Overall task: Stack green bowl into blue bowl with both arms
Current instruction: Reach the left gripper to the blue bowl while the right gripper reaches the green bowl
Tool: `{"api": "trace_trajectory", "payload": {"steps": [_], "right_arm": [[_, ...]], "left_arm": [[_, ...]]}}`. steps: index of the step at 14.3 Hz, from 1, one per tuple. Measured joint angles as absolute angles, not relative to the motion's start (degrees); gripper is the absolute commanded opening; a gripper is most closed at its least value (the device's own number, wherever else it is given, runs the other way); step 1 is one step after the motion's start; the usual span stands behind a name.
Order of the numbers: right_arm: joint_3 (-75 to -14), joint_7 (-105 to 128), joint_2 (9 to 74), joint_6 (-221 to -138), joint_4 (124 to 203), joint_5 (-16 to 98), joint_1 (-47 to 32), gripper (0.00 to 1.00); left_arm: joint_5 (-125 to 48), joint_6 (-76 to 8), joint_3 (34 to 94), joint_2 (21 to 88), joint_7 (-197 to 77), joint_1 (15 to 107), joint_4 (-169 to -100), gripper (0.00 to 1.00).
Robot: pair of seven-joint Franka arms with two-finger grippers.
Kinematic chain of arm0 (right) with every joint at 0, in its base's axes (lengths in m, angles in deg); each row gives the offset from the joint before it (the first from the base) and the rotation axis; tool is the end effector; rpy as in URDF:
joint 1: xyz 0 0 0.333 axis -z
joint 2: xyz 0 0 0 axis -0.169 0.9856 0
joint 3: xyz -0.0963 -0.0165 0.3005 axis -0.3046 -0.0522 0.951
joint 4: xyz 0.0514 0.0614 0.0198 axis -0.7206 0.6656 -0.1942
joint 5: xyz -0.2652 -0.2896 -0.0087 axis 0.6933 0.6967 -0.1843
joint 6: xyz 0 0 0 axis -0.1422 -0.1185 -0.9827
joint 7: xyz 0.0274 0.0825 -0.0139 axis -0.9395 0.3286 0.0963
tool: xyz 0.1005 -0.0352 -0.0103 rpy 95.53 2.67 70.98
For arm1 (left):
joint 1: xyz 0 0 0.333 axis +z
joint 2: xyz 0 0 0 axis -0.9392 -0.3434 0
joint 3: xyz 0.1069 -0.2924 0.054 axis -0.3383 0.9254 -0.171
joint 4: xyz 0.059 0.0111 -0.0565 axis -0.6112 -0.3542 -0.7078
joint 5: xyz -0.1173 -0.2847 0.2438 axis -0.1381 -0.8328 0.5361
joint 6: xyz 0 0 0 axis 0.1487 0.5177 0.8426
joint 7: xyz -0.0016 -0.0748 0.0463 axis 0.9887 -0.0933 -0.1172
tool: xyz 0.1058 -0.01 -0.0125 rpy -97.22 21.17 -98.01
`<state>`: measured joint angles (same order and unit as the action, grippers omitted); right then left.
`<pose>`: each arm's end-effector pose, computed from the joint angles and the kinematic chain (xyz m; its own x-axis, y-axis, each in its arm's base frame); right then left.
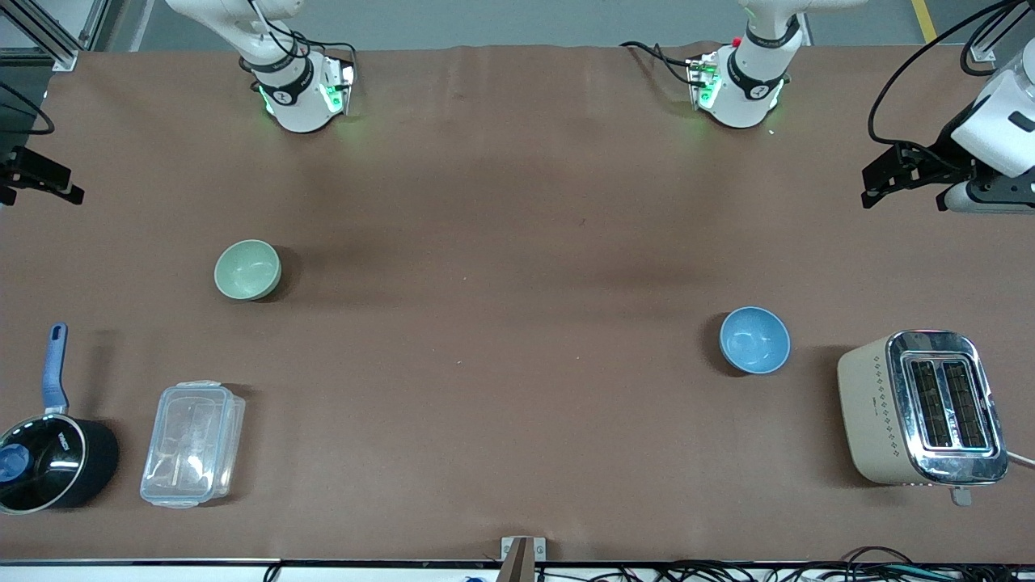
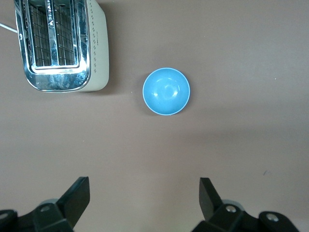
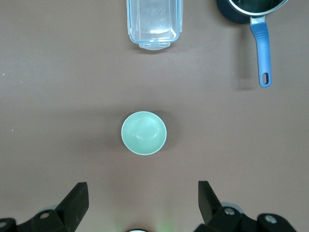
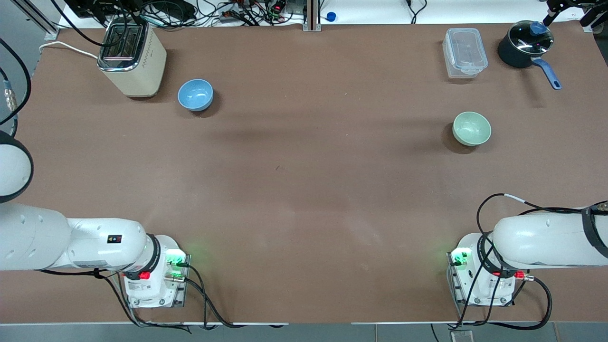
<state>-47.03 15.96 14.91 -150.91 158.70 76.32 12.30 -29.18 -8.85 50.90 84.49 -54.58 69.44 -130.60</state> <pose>0.5223 -0.0979 0.6188 0.9982 -0.0180 -0.0574 -0.0204 -0.9990 -0.0402 0.5309 -0.0519 0.6250 0.9972 -0.0726 0.0166 -0.0724 -0.9973 -0.0113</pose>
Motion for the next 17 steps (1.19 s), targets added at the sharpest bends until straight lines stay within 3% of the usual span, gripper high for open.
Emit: {"api": "trace_trajectory", "payload": {"steps": [4,7,12,17], "right_arm": [[-47.02,15.96,14.92,-152.16,158.73,76.32,12.3,1.0],[-47.02,15.96,14.98,-152.9,158.93,76.32,12.28,1.0],[-47.01,15.96,15.2,-153.9,159.08,76.31,12.22,1.0],[-47.04,15.96,17.21,-156.44,160.09,76.31,12.22,1.0]], "left_arm": [[-28.35,-9.06,50.64,83.4,-54.58,69.47,-129.35,1.0],[-26.05,-10.59,50.47,78.92,-54.61,69.5,-126.95,1.0],[-25.88,-26.41,50.25,66.57,-54.71,71.45,-129.08,1.0],[-25.88,-49.13,50.27,60.44,-54.69,72.4,-141.9,1.0]]}}
